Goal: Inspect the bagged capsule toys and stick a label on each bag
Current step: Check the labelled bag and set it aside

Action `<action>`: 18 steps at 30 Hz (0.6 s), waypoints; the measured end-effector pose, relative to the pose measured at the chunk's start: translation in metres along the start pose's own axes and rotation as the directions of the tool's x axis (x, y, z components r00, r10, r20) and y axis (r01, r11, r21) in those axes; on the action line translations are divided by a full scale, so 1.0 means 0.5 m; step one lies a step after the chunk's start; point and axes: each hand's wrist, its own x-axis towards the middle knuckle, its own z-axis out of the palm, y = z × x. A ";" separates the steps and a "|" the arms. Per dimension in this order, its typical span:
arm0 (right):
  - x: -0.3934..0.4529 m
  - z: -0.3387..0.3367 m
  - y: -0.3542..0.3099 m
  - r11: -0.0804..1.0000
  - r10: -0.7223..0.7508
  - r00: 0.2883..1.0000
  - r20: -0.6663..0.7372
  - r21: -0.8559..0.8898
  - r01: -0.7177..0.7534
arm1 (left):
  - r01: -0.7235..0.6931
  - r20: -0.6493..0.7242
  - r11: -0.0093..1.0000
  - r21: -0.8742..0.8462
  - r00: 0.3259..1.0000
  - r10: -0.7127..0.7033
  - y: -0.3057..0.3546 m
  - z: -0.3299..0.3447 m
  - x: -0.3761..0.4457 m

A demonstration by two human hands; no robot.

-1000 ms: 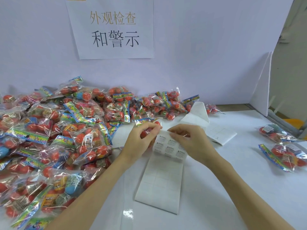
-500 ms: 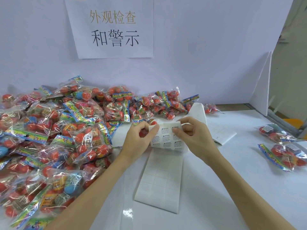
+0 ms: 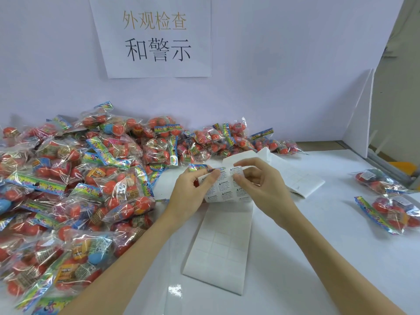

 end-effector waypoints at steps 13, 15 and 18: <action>-0.005 0.000 0.003 0.956 -0.197 0.978 -0.069 -0.233 0.176 | 0.053 -0.027 0.999 -0.008 0.998 -0.053 0.007 0.007 -0.006; -0.005 -0.001 0.002 0.928 -0.260 0.964 -0.061 -0.291 0.232 | 0.049 -0.028 0.999 -0.021 0.998 -0.049 0.010 0.008 -0.007; -0.006 -0.006 0.002 0.861 -0.379 0.924 -0.037 -0.380 0.338 | 0.076 -0.021 0.994 -0.076 0.997 -0.077 0.008 0.008 -0.008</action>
